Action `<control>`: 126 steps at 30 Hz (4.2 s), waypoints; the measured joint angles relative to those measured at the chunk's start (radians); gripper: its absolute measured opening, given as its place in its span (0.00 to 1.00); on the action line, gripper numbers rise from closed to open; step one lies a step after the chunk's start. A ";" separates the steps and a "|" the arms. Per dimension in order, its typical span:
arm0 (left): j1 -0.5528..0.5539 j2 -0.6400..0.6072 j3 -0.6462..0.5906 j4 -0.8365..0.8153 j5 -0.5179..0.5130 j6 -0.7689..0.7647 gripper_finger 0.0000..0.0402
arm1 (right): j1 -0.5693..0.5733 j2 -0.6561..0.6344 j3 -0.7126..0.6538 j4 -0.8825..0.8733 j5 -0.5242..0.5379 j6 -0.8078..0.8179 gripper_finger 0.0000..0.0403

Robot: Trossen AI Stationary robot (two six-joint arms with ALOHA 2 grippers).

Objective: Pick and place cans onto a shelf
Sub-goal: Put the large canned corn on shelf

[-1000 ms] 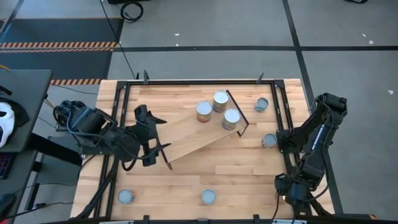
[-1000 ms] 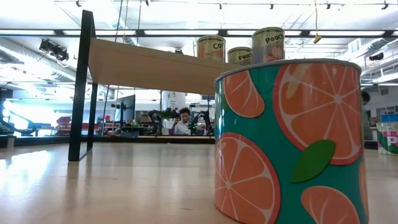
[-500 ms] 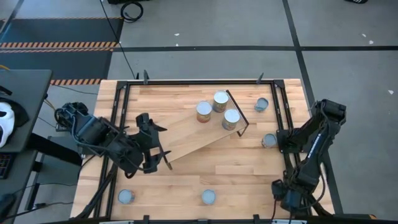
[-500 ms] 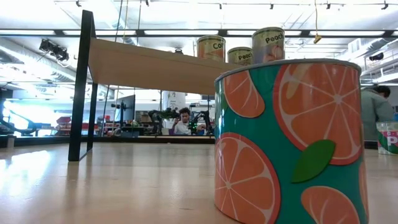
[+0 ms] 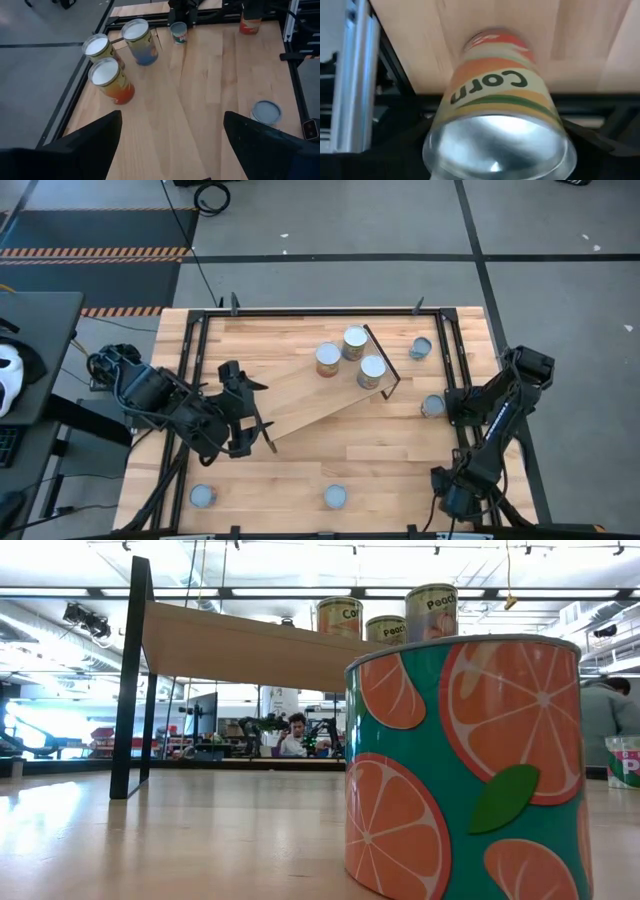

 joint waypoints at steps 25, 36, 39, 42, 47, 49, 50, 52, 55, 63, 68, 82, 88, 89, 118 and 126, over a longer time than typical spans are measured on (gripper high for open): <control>0.028 -0.091 0.000 -0.125 -0.061 -0.001 0.89 | -0.686 0.114 0.776 -0.147 0.375 -0.123 0.76; 0.091 -0.090 0.000 -0.130 -0.057 -0.001 0.89 | -0.798 0.353 1.252 -0.480 0.493 -0.436 0.76; 0.109 -0.090 0.000 -0.130 -0.057 -0.008 0.89 | -0.827 0.372 1.275 -0.576 0.528 -0.507 0.76; 0.130 -0.090 0.000 -0.129 -0.057 -0.031 0.89 | -0.854 0.376 1.264 -0.624 0.536 -0.541 0.76; 0.146 -0.089 0.000 -0.126 -0.058 -0.039 0.89 | -0.887 0.388 1.258 -0.616 0.535 -0.567 0.76; 0.149 -0.089 0.000 -0.125 -0.058 -0.053 0.89 | -0.900 0.387 1.256 -0.616 0.534 -0.558 0.76; 0.150 -0.089 0.000 -0.123 -0.058 -0.055 0.89 | -0.906 0.387 1.254 -0.618 0.531 -0.550 0.76; 0.150 -0.089 0.000 -0.100 -0.057 -0.058 0.89 | -0.917 0.387 1.254 -0.616 0.530 -0.524 0.76; 0.150 -0.089 0.013 -0.054 -0.043 -0.057 0.89 | -0.928 0.387 1.254 -0.617 0.508 -0.496 0.76; 0.147 -0.089 0.074 -0.028 -0.034 -0.004 0.89 | -0.945 0.387 1.241 -0.617 0.489 -0.387 0.80; 0.146 -0.089 0.115 -0.029 -0.034 0.007 0.89 | -0.943 0.387 1.241 -0.617 0.515 -0.313 0.84; 0.146 -0.089 0.331 -0.028 -0.004 0.083 0.89 | -0.953 0.389 1.228 -0.607 0.549 -0.219 0.82; 0.141 -0.107 0.347 0.016 0.041 0.082 0.89 | -0.957 0.404 1.181 -0.587 0.530 -0.218 0.83; 0.141 -0.110 0.351 0.016 0.051 0.081 0.89 | -0.957 0.404 1.177 -0.588 0.534 -0.215 0.83; 0.140 -0.130 0.354 0.009 0.143 0.081 0.89 | -0.996 0.402 1.175 -0.611 0.504 -0.223 0.86; 0.140 -0.129 0.354 0.009 0.143 0.089 0.89 | -0.996 0.402 1.175 -0.611 0.538 -0.209 0.92</control>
